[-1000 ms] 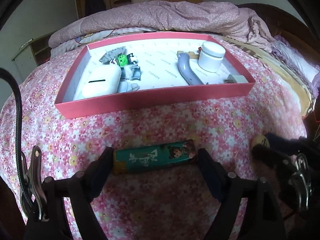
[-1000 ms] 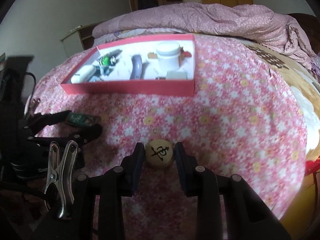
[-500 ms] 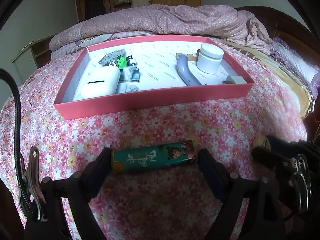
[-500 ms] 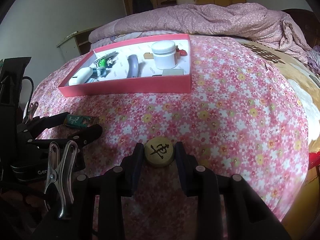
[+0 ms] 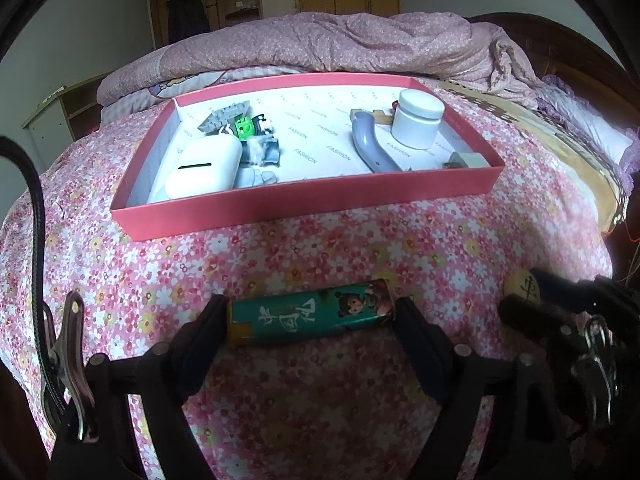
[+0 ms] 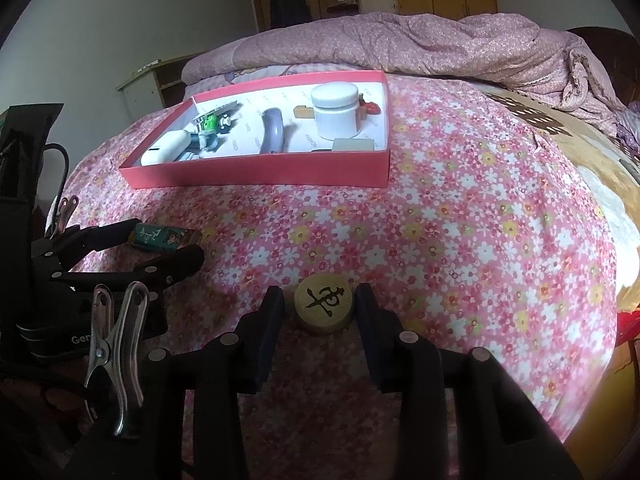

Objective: Organize rigid objects
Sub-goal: 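Lift and carry the green box and beige disc toward the tray with both tools, then lower the green box and beige disc into the tray with both tools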

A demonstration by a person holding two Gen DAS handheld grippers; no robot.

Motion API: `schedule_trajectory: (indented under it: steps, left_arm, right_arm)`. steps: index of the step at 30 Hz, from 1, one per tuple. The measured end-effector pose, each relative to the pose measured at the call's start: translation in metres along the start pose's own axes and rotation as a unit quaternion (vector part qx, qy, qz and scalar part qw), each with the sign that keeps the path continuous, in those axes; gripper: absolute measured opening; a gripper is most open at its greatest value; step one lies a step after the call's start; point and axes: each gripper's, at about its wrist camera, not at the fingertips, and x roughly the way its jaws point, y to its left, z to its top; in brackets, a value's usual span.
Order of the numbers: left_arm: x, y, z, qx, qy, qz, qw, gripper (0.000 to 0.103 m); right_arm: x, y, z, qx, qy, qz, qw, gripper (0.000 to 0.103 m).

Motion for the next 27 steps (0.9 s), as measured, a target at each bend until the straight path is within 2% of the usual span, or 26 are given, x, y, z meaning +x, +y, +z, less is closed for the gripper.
schedule_trajectory:
  steps: [4, 11, 20, 27]
  left_arm:
    - [-0.004, 0.000, 0.000, 0.005, -0.003, -0.005, 1.0000, 0.086]
    - [-0.013, 0.007, 0.007, -0.007, -0.014, -0.019, 0.9997, 0.086]
    - [-0.025, 0.015, 0.043, -0.015, -0.044, -0.030, 0.9985, 0.086]
    - [0.000, 0.011, 0.076, -0.026, -0.027, -0.046, 0.9982, 0.086]
  right_arm:
    - [0.000, -0.002, 0.000, 0.006, -0.002, -0.003, 1.000, 0.033]
    - [-0.001, -0.004, -0.001, 0.007, -0.003, -0.003, 1.000, 0.033]
    - [-0.001, -0.003, -0.002, 0.006, -0.004, -0.004, 1.000, 0.033]
    - [-0.001, -0.004, -0.002, 0.007, -0.004, -0.003, 1.000, 0.033]
